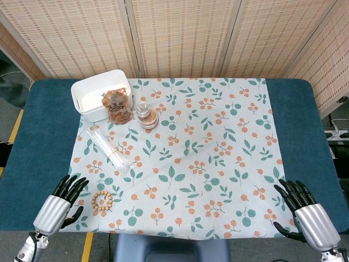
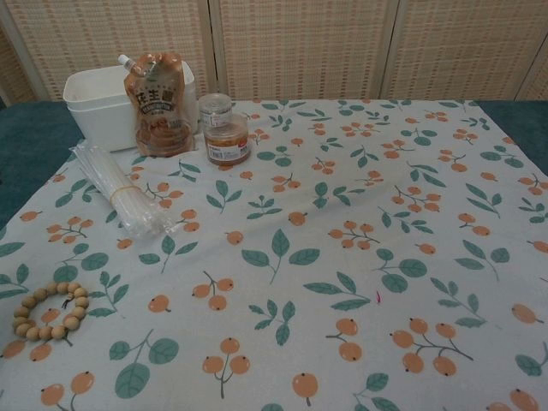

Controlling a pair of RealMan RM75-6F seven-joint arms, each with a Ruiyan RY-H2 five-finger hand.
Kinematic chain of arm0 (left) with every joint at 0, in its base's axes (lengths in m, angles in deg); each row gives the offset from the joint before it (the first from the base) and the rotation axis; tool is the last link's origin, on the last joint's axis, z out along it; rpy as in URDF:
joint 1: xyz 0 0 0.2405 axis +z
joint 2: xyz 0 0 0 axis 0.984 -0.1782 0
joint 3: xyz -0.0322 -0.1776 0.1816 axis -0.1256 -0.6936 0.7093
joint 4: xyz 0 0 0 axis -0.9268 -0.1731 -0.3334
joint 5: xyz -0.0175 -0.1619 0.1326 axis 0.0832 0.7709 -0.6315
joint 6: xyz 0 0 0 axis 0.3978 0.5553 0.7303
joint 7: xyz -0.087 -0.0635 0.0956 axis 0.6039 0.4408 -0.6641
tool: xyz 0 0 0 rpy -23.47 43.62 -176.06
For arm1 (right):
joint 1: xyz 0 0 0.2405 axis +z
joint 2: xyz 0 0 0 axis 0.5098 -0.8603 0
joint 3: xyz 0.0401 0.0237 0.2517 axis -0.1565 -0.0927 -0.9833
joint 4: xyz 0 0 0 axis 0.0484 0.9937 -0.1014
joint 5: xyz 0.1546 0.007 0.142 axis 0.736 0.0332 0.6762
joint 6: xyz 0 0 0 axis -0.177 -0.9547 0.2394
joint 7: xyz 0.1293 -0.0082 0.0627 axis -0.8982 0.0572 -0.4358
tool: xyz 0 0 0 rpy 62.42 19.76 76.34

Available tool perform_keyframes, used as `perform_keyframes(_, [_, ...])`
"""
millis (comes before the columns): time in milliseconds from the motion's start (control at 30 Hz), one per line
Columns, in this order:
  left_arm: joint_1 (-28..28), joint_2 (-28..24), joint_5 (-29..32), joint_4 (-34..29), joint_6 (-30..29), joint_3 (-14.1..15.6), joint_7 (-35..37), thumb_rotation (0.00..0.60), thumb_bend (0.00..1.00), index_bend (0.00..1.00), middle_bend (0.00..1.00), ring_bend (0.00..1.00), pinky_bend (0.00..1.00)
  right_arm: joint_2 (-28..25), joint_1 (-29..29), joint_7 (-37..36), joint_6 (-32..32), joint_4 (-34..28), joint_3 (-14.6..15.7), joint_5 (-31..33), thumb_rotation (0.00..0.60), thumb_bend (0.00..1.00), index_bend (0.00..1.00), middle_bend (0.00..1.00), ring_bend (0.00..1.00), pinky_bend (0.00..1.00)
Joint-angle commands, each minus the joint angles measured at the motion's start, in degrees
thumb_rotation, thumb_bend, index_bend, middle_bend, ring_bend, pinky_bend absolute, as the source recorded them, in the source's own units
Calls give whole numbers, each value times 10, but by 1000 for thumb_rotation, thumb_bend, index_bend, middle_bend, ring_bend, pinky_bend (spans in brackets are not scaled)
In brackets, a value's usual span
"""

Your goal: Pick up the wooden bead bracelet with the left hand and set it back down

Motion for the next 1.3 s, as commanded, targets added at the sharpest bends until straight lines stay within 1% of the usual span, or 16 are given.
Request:
perform_keyframes(33, [7,-4,-15,3,7,11,-11,600,437,105,174,3,33,0,0,0,2,-1,0,3,459,201,0,0,0,0])
perform_keyframes(100, [9,-8,-36,7,8,25,-24,600,435,181,226,15,28,0,1,0,2,-1,-1,1,459,201,0,0,0,0])
perform_keyframes(200, [7,-5,-60,16,7,44,-60,600,434,242,272,35,21,1,1,-2,0,-1,0,-2,458,201,0,0,0,0])
perform_keyframes(267, [1,7,-68,29,6,50,-96,600,434,245,286,45,16,0,1,-3,0,-1,0,-1,458,201,0,0,0,0])
perform_keyframes(400, [-16,26,-75,61,12,54,-159,600,434,265,333,72,10,-2,1,-7,-2,-1,1,-2,458,200,0,0,0,0])
perform_keyframes(567, [-41,35,-86,98,-12,61,-189,600,434,271,344,85,10,-5,-1,-11,-8,1,0,-3,459,201,0,0,0,0])
perform_keyframes(833, [-66,44,-85,130,-21,59,-228,600,434,277,349,99,10,-5,-2,-12,-9,1,1,-4,459,201,0,0,0,0])
perform_keyframes(900, [-68,44,-87,133,-24,58,-238,600,434,309,360,100,10,-5,-2,-11,-9,2,0,-4,459,201,0,0,0,0])
perform_keyframes(1000, [-67,44,-89,133,-30,58,-247,600,434,364,377,101,10,-4,-2,-11,-9,1,0,-3,459,201,0,0,0,0])
perform_keyframes(1133, [-64,50,-92,128,-42,52,-278,600,436,384,398,115,11,-4,-2,-9,-8,1,1,-4,459,200,0,0,0,0])
perform_keyframes(1300, [-56,54,-104,113,-68,56,-296,600,436,408,430,135,11,-4,-3,-9,-10,1,1,-5,461,201,0,0,0,0])
